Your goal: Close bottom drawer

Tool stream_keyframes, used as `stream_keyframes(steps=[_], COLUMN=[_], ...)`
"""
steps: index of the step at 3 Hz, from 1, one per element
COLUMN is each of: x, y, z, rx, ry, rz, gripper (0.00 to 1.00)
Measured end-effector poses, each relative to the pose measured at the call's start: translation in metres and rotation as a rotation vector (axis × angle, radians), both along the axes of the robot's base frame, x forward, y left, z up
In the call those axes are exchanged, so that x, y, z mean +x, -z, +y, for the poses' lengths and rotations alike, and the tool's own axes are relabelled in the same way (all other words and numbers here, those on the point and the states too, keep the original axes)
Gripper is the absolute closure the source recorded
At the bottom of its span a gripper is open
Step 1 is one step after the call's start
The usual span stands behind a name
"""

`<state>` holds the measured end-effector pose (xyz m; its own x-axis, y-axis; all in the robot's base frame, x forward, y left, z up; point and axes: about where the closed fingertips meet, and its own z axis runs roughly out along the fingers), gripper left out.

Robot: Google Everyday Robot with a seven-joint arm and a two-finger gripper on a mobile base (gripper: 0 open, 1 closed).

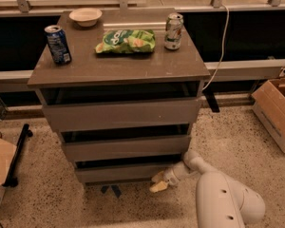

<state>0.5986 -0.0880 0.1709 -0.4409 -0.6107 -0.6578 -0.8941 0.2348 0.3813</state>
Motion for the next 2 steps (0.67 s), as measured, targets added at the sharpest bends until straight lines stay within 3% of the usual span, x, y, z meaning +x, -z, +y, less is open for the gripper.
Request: stream_keyframes(steps=[1, 2], x=[-0.0018, -0.0018], y=[0.0016, 0.0016], z=[0.0022, 0.0022], rx=[0.002, 0.002], ry=[-0.003, -0.003], rz=[0.004, 0.004], gripper=[0.0, 0.0])
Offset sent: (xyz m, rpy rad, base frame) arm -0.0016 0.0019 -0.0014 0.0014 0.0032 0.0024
